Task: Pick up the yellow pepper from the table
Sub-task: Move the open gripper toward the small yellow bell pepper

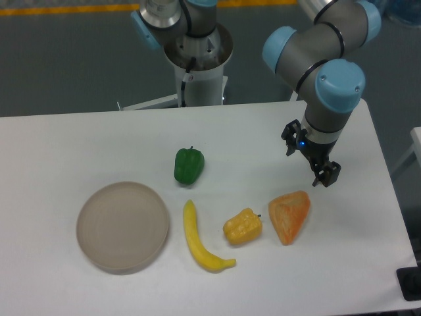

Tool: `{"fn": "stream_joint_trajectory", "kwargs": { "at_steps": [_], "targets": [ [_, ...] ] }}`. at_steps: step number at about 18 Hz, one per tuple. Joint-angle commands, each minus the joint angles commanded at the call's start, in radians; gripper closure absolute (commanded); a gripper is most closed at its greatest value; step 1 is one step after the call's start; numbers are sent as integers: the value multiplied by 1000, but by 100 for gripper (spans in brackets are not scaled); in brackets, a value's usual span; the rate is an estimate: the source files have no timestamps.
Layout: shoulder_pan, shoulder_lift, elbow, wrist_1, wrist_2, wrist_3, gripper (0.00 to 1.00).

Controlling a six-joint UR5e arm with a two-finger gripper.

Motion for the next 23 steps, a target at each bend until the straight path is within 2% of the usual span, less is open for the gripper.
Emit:
{"fn": "stream_joint_trajectory", "kwargs": {
  "at_steps": [8,11,13,23],
  "targets": [
    [-6,14,12,-2,-15,-8,0],
    [-21,44,-37,-5,-23,-14,0],
    [-66,74,-73,2,-47,-113,0],
    [-120,52,-84,69,-60,-167,0]
  ]
}}
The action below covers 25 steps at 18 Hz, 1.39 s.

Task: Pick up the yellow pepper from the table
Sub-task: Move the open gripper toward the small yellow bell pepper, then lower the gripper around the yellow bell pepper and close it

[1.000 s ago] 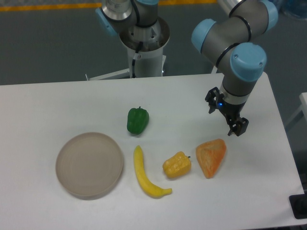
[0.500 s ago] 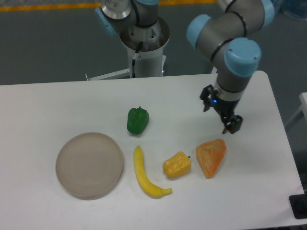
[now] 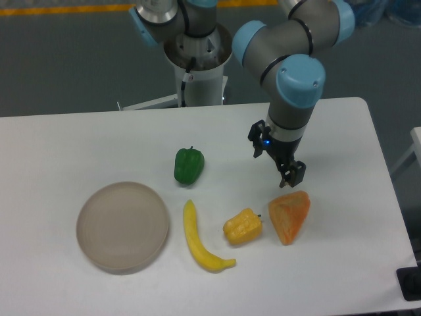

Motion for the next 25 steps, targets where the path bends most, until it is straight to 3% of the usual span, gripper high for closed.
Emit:
{"fn": "stream_joint_trajectory", "kwargs": {
  "at_steps": [2,9,18,25],
  "targets": [
    [-12,-12,-2,31,0,-12,0],
    [-44,-58,-8,45,2,-37,0],
    [-92,-139,-20,202,6,-101,0],
    [-103,-184,-23,243,15,-126,0]
  ]
}}
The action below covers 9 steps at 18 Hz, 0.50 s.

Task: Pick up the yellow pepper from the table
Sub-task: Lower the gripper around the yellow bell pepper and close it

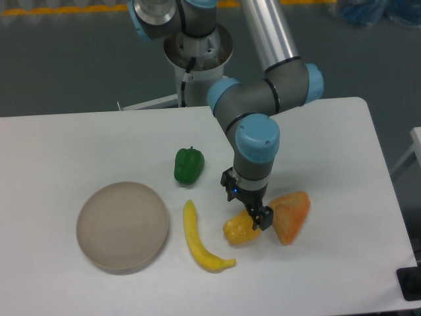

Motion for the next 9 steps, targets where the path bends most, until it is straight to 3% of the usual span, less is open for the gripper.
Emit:
{"fn": "stream_joint_trajectory", "kwargs": {
  "at_steps": [4,9],
  "targets": [
    [-6,-14,2,3,8,-2,0],
    [-14,-34,-3,54,17,-17,0]
  ]
}}
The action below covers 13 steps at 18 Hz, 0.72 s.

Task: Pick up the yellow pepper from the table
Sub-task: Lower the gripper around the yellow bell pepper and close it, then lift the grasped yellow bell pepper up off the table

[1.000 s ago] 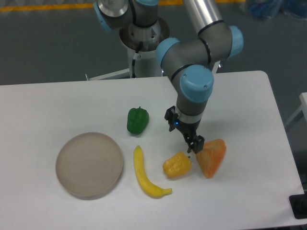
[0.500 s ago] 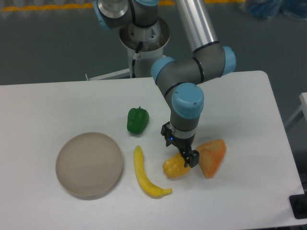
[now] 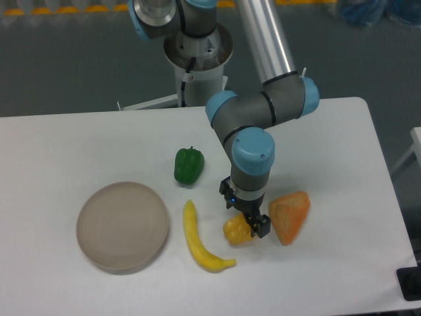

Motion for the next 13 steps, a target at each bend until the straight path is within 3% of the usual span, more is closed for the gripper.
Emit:
{"fn": "stream_joint_trajectory", "kwargs": {
  "at_steps": [5,6,7,9,13],
  "targets": [
    [-2,-3,-31,5,5,-18,0],
    [-2,-8,-26,3,5,-15,5],
    [-2,-8,-25,5,5,-14,23],
    [-2,-6,-11,0,5,-14,37],
    [1,11,0,-5,8,-37,52]
  ]
}}
